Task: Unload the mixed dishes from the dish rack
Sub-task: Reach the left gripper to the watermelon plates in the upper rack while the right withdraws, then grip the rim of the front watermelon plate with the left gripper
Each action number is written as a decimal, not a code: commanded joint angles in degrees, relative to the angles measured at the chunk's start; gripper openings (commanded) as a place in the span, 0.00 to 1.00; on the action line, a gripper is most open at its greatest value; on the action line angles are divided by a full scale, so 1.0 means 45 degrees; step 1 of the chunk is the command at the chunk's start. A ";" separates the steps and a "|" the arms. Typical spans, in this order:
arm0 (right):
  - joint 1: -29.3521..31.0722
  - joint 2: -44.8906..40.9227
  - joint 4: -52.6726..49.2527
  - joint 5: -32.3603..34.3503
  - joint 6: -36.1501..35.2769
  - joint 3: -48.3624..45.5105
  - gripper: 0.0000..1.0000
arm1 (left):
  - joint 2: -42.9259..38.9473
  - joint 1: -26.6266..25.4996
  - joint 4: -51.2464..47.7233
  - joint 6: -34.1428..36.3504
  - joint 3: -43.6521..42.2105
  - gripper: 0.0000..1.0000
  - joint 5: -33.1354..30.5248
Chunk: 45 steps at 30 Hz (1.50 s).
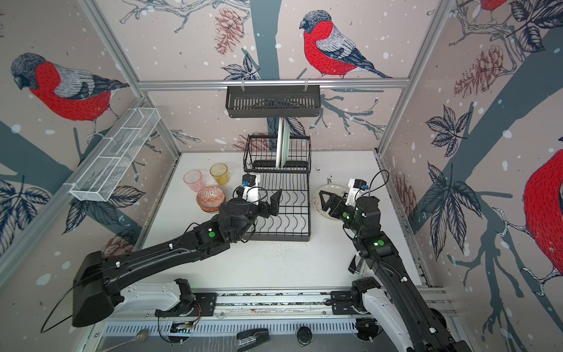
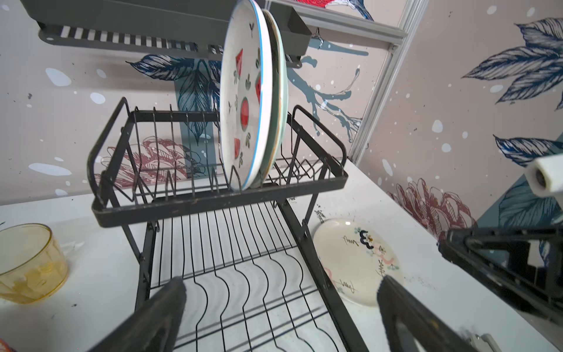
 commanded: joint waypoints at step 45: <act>-0.2362 -0.2125 -0.1786 -0.0477 -0.0604 -0.0734 0.96 | 0.4268 0.2490 -0.0065 0.2833 0.4644 0.57 0.0850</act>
